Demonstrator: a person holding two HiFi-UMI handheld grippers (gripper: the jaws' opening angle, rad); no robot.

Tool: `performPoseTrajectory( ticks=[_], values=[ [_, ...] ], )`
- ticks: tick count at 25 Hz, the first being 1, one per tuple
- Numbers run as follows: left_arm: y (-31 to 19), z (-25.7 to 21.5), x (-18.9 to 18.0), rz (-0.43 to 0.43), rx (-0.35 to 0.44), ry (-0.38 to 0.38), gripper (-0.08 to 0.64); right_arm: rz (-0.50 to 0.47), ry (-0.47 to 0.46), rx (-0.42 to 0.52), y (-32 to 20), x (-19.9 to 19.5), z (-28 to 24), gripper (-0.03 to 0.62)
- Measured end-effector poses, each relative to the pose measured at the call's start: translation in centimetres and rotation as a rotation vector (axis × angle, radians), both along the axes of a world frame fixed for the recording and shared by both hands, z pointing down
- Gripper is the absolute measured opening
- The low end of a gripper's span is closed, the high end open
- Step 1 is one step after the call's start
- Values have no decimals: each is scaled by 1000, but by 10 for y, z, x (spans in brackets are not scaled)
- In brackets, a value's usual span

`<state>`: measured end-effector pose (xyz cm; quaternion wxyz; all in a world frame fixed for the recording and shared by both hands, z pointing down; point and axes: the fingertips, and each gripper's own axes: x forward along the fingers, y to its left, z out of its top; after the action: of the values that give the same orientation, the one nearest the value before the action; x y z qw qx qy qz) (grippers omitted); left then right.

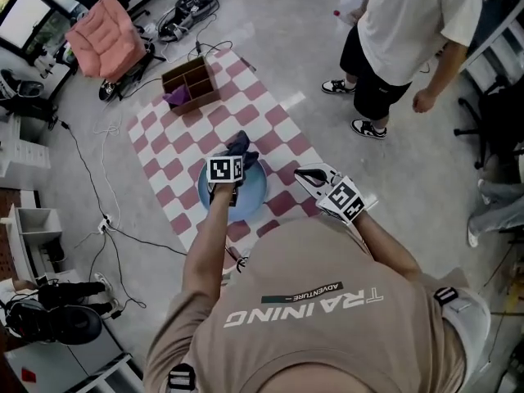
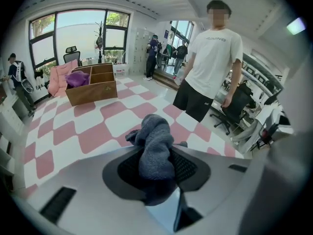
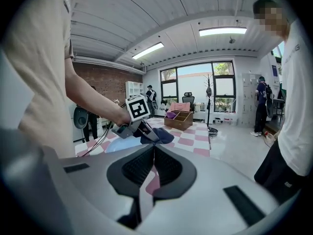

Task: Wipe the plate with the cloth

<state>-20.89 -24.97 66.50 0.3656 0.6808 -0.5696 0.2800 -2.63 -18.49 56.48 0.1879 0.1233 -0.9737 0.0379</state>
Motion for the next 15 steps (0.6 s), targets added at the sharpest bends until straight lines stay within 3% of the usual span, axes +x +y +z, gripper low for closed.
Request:
performPoseTrajectory(
  ticks=[4, 8, 15],
  values=[
    [10, -26, 1, -9, 111, 26, 146, -51, -1, 15, 3, -15, -8, 18],
    [41, -62, -11, -72, 210, 18, 144, -127, 2, 22, 10, -33, -11, 18],
    [145, -100, -56, -298, 267, 22, 144, -290, -4, 21, 40, -78, -13, 18]
  ],
)
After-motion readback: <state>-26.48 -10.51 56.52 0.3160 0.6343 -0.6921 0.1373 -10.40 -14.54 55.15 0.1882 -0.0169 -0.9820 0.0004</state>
